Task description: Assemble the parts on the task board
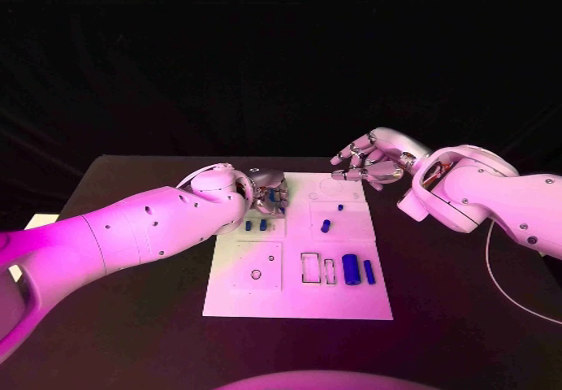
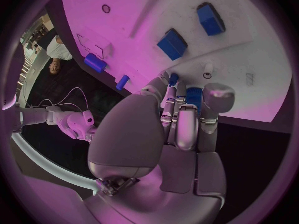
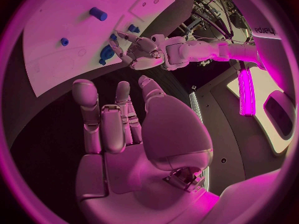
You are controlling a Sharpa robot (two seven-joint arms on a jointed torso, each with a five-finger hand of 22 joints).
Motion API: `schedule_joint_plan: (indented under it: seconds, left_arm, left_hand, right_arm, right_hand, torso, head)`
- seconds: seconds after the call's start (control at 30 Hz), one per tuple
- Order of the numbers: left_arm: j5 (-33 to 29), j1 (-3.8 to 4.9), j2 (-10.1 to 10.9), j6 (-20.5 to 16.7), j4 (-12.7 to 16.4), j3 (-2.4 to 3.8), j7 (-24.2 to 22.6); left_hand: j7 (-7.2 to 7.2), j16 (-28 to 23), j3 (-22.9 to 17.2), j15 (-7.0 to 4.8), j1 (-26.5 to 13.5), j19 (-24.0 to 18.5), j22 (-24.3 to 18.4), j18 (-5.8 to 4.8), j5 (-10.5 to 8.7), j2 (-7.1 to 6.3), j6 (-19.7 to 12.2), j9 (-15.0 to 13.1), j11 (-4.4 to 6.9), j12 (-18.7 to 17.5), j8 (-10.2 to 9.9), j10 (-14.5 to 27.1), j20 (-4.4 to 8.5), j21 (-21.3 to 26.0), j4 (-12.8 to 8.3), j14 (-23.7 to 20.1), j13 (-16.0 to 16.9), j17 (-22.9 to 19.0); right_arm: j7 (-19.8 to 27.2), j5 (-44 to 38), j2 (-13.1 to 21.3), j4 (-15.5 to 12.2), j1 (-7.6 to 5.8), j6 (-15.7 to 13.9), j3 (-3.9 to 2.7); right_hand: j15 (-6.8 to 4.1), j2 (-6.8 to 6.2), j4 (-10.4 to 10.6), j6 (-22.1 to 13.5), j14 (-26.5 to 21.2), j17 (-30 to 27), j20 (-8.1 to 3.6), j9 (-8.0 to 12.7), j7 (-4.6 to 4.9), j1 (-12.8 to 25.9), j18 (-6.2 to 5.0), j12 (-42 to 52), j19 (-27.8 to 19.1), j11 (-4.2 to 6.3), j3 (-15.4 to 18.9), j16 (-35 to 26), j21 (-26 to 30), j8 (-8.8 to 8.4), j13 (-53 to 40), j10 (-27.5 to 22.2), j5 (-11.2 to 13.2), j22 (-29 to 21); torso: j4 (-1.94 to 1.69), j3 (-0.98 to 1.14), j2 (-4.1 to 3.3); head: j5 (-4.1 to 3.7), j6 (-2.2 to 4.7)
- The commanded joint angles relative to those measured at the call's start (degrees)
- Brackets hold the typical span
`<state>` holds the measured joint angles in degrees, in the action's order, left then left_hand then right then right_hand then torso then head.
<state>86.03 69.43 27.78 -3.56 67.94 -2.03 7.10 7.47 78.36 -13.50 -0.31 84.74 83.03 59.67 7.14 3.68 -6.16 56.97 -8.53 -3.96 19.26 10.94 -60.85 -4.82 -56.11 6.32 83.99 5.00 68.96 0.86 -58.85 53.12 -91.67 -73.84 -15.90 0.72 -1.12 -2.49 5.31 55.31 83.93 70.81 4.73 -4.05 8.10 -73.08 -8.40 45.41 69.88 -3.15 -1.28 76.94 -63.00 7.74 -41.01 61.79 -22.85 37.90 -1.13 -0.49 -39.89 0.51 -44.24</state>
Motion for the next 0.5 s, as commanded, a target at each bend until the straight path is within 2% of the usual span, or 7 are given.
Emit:
schedule_joint_plan:
  seconds: [0.03,0.27,0.5]
  left_arm:
    - [1.02,-0.12,-0.43,1.65,-0.24,0.04,0.02]
    - [1.5,-0.64,-1.08,1.82,-0.7,0.08,0.47]
    - [2.11,-1.05,-1.39,3.08,-1.0,0.14,1.88]
  left_hand:
    - [-0.02,0.29,-0.87,-0.58,0.52,0.75,1.78,-0.86,-0.08,0.55,0.7,0.12,0.05,-0.49,-0.23,-0.88,0.02,-1.94,-0.23,1.36,-0.22,0.11]
    - [-0.34,0.59,-3.93,-1.0,1.53,1.77,6.95,-1.82,0.01,1.18,2.63,0.35,0.52,-1.4,-0.38,-3.1,0.41,-7.6,-1.38,1.72,-0.74,0.11]
    - [-0.24,0.61,-6.94,-1.0,1.33,1.6,8.0,-1.94,0.04,1.01,3.46,0.7,0.5,-2.7,-0.99,-4.13,0.48,-8.54,-2.42,1.87,-1.04,-0.17]
  right_arm:
    - [0.38,-0.02,0.0,-0.11,0.02,0.29,-0.01]
    - [0.38,-0.02,-0.07,-0.13,0.02,0.33,-0.01]
    - [0.39,-0.02,-0.12,-0.12,0.02,0.38,-0.01]
  right_hand:
    - [-0.23,0.41,0.17,-0.28,1.68,0.05,-0.16,0.06,0.01,-0.27,-0.55,0.31,-0.16,0.07,-0.05,-0.12,0.33,0.27,0.06,-0.45,-0.22,-0.01]
    - [-0.23,0.51,0.23,-0.26,1.68,0.03,-0.16,0.06,0.01,-0.28,-0.56,0.32,-0.16,0.06,-0.08,-0.14,0.34,0.28,0.08,-0.45,-0.23,-0.03]
    - [-0.22,0.6,0.29,-0.25,1.67,0.02,-0.16,0.05,0.02,-0.29,-0.55,0.32,-0.16,0.06,-0.1,-0.15,0.34,0.29,0.09,-0.45,-0.23,-0.02]
  torso:
    - [0.0,-0.03,-0.01]
    - [-0.02,-0.02,0.05]
    - [-0.01,-0.04,0.09]
  head:
    - [-0.11,-0.09]
    - [-0.12,-0.15]
    - [-0.09,-0.16]
